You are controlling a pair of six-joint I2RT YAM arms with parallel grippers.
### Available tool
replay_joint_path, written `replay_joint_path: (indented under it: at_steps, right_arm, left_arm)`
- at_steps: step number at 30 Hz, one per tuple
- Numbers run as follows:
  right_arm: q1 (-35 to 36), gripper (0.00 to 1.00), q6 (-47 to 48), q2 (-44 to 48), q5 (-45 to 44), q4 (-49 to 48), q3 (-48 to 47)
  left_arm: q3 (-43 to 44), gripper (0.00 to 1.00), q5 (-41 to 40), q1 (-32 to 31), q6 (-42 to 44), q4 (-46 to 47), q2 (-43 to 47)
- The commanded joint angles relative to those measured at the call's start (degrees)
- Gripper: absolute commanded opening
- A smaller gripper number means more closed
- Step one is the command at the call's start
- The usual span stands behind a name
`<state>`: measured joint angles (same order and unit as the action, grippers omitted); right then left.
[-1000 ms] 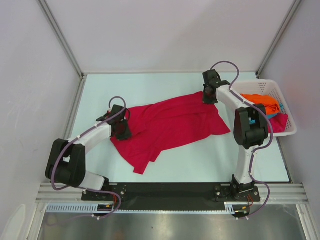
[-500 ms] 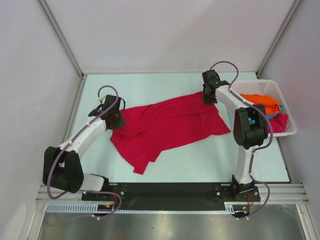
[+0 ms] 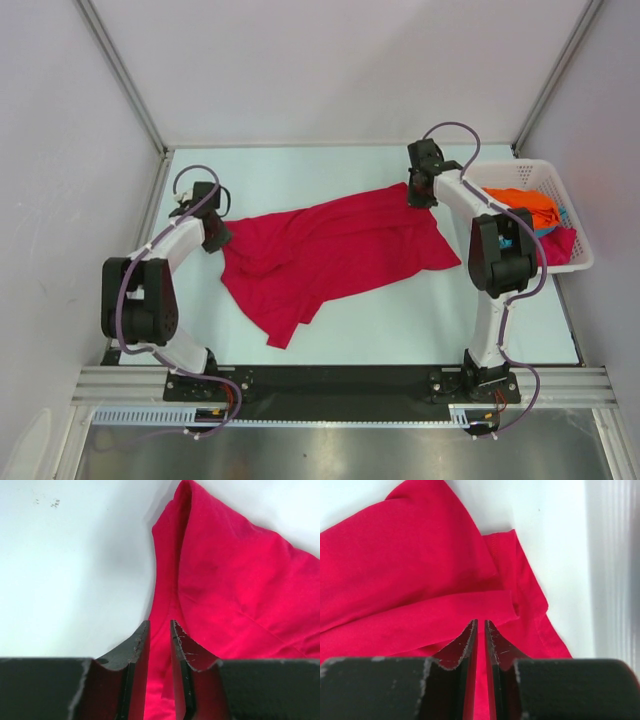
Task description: Fold and stack the t-shirts
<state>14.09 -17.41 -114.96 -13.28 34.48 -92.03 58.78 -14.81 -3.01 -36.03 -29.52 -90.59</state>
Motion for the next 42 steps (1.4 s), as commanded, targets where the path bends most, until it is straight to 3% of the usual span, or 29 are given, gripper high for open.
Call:
replay_joint_path:
  at_steps: [1,11,15,18,20,32,36,42]
  right_arm:
    - [-0.46,0.15,1.06,1.23,-0.61,-0.20,-1.75]
    - [-0.82,0.15,1.68,0.79,-0.61,0.50,-3.33]
    - [-0.82,0.15,1.68,0.44,-0.52,0.76,-3.95]
    - [-0.73,0.15,1.68,0.08,-0.52,1.11,-4.21]
    - [-0.64,0.15,1.76,0.00,-0.52,1.12,-4.30]
    - [-0.64,0.15,1.94,-0.62,-1.14,1.82,-5.27]
    - [-0.46,0.15,1.94,-0.79,-1.49,2.26,-5.79]
    - [-0.20,0.15,1.94,-1.23,-1.49,2.43,-6.41]
  left_arm:
    - [1.68,0.27,0.83,0.19,-1.32,3.06,-2.48]
    - [1.86,0.32,3.38,0.28,-0.62,6.75,-3.90]
    - [1.86,0.58,3.65,0.37,-0.35,7.54,-3.72]
    - [2.04,0.69,3.91,0.28,-0.44,7.63,-4.24]
    - [2.30,0.70,4.35,0.28,-0.71,8.07,-4.95]
    - [2.91,0.63,6.11,0.28,-2.38,10.97,-10.31]
    - [3.62,0.45,6.37,0.28,-2.46,11.15,-11.37]
    - [3.97,0.33,6.37,0.28,-2.46,10.53,-11.02]
